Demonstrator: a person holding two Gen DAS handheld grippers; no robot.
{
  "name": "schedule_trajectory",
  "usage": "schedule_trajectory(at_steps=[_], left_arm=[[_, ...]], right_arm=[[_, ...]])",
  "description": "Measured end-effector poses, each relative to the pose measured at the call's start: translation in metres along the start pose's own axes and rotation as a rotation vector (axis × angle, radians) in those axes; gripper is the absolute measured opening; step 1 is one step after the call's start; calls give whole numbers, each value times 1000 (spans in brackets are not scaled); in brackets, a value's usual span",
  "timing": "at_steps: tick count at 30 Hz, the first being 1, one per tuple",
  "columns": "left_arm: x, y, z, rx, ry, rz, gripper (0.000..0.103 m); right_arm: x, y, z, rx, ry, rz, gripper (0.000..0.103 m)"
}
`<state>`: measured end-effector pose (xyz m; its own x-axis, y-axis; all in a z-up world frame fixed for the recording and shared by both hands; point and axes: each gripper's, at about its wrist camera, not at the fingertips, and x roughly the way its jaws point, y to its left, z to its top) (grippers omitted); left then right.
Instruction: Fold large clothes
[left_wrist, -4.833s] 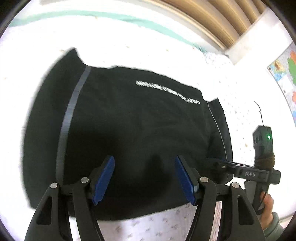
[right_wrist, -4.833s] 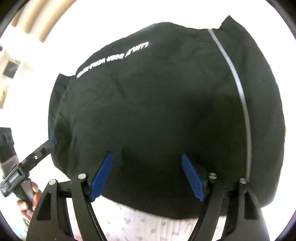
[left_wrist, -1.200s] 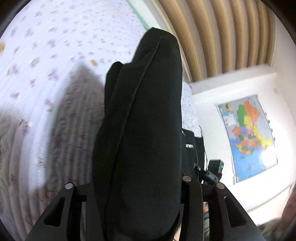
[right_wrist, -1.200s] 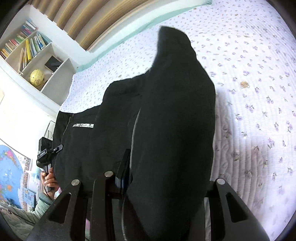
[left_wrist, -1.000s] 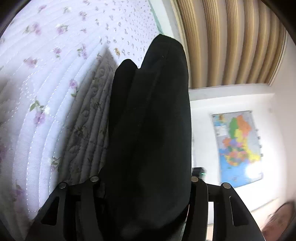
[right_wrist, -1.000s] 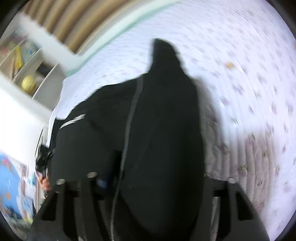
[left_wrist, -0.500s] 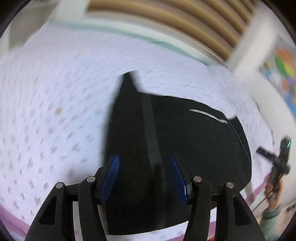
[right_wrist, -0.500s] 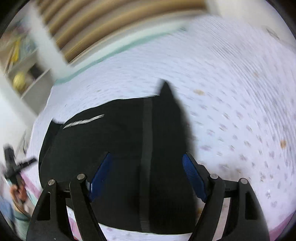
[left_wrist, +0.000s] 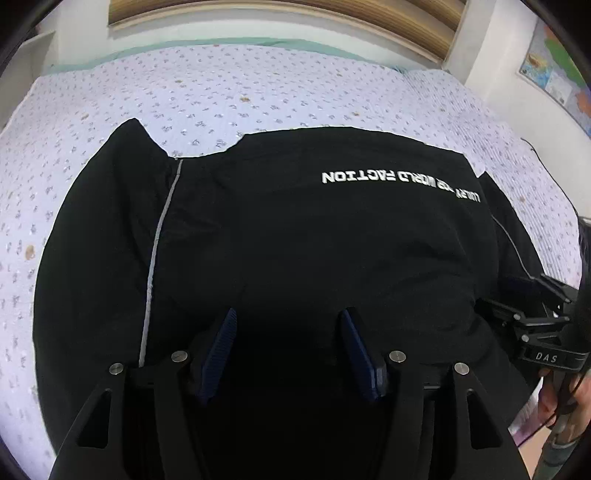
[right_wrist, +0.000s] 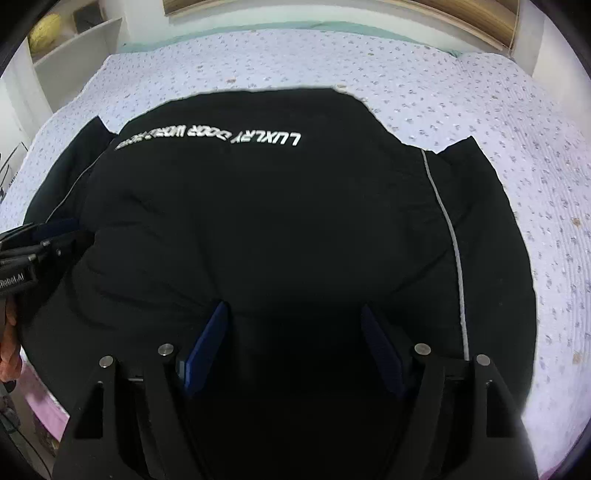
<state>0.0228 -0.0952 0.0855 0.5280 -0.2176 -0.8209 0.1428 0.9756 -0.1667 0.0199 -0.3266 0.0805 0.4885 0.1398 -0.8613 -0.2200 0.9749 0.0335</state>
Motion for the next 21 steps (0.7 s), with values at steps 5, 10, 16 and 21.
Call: schedule_trajectory(at_steps=[5,10,16,21], left_arm=[[-20,-18,1,53,-58,72,62],[-77,-32,5,62,-167,144,62],[-153,-52,5,76,-361,318,71],[-188,-57,-8,47,-405,284,73]], right_arm=[[-17,-3,-5,23,-39,-7,78],[-78,1,-9,70,-163,-25,78],[-160,28,-14,41,-342,-99,79],[-194,52,-19,20,-397,-139,79]])
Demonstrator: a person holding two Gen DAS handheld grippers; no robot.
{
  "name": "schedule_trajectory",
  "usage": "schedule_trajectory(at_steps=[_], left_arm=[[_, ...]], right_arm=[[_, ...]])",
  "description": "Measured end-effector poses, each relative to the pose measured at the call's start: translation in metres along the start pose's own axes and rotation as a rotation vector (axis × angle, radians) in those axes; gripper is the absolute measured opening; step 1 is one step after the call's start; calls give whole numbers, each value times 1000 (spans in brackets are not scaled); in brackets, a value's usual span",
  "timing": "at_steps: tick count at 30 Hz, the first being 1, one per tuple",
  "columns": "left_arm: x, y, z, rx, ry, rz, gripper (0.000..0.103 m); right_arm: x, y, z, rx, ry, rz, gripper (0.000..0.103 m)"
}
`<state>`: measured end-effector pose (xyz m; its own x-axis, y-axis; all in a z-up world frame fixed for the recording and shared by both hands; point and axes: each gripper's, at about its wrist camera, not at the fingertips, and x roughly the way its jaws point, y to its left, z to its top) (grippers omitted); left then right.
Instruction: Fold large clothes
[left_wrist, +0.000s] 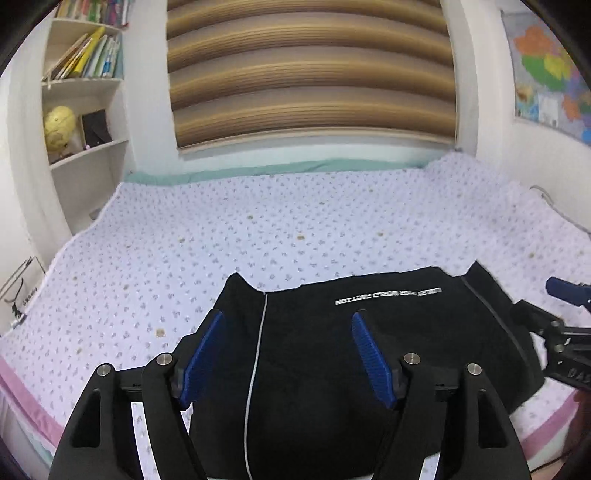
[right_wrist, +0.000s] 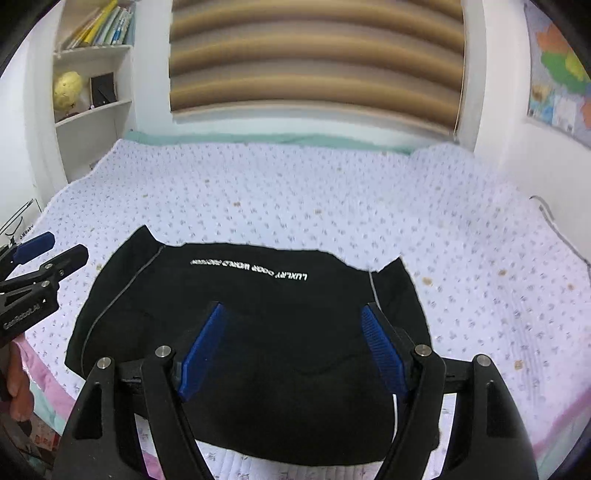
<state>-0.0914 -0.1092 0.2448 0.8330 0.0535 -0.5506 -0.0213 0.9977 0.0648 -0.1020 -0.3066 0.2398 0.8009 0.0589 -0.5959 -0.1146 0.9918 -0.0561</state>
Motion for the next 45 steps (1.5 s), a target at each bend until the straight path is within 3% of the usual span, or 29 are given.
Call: schedule_trajectory(at_steps=[7,15,45], left_arm=[[-36,4,-8,-15,-27,-7,73],[-52,-2,-17,29,-54,92,73],[-32,-5,-27,56,22,92,73]], right_arm=[[-27,17,-1,-25,-33,-29,82],[-29,20,-6,-3,-22,-20,85],[-1,14,-19,55,68,0,86]])
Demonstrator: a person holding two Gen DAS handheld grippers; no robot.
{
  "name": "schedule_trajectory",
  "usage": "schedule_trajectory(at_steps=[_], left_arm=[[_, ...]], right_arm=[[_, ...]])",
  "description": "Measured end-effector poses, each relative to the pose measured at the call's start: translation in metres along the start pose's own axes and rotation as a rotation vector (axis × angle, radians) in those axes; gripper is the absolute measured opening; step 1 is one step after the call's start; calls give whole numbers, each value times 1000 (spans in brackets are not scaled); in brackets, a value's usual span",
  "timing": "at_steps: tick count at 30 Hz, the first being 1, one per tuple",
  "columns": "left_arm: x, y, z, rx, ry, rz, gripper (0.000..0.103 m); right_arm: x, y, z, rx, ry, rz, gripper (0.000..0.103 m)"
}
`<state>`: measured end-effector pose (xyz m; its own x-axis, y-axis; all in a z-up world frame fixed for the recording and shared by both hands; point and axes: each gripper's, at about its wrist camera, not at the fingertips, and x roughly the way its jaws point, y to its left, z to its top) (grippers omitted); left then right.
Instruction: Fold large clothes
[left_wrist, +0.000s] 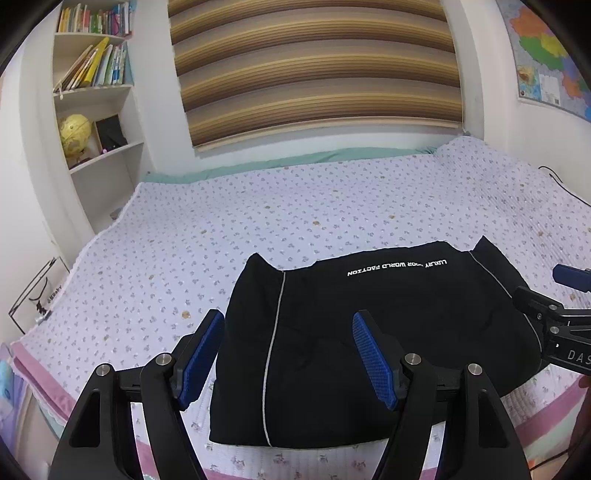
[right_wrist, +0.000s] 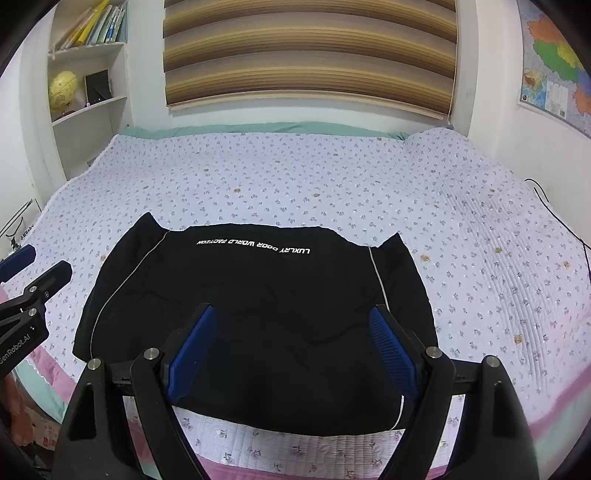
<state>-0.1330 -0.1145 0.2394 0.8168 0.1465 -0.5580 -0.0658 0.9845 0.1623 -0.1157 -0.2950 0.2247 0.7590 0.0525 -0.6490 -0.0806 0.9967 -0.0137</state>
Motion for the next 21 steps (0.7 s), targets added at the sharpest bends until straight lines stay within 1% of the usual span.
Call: schedule_trajectory(at_steps=[14,19,21], left_arm=[[5,0,0,4,17,-17,73],[11,1,-1,10,34,-55,73],[13,2,-1,8,38,-59,73]], right_arm=[[6,3,-1,1,17,0,87],[7,5,-2,3,20,0,87],[8,5,-2,5,23,1,87]])
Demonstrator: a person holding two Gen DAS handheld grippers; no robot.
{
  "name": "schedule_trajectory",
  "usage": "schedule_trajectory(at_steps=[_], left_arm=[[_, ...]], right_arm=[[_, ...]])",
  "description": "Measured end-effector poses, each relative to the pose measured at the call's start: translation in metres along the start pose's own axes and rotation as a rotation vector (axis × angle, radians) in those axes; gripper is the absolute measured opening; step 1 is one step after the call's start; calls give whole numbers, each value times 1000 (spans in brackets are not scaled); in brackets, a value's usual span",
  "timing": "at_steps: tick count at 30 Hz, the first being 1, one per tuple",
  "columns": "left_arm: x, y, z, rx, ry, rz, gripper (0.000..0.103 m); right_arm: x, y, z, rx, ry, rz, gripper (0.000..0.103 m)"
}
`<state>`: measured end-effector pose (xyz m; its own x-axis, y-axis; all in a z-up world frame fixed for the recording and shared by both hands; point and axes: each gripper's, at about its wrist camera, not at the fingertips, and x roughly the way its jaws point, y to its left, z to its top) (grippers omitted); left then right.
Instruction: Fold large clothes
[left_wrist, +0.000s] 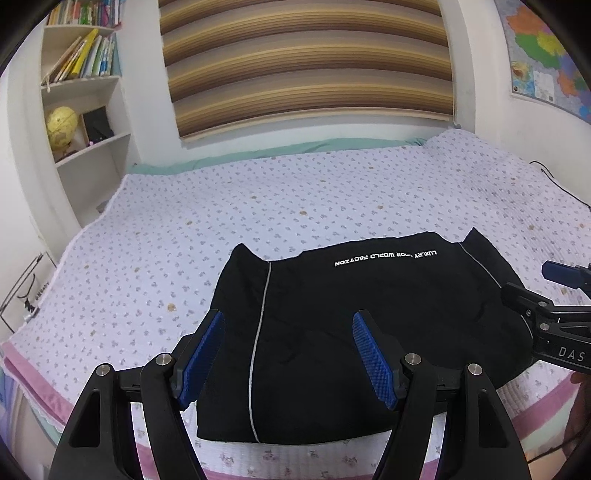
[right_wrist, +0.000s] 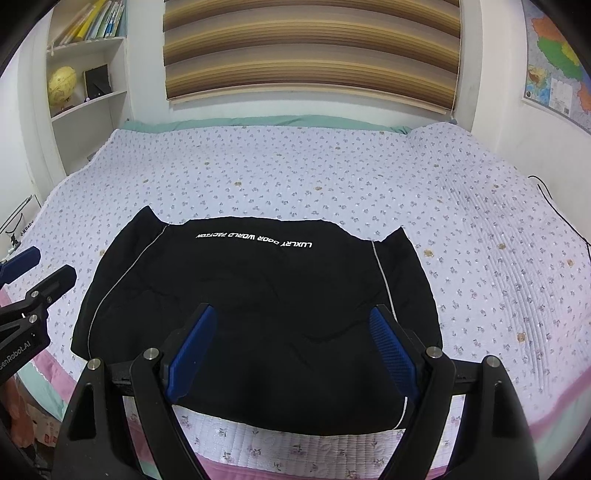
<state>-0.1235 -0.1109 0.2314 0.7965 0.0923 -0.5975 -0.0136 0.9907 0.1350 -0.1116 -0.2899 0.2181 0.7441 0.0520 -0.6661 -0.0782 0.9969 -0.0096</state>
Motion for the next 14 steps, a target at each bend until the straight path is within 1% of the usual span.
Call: schedule_trajectory(at_steps=[7,11,14], left_arm=[[4,-1,-1,6,-3,34,73],[4,-1,-3,4,-19,9,73],[5,-2,-6,14,-24,36,73]], right_arm=[[6,-4,-1,1,13,7,87],[9,-4,-3,-2,20,9,87],[12,-5,-4,-2,28,9,87]])
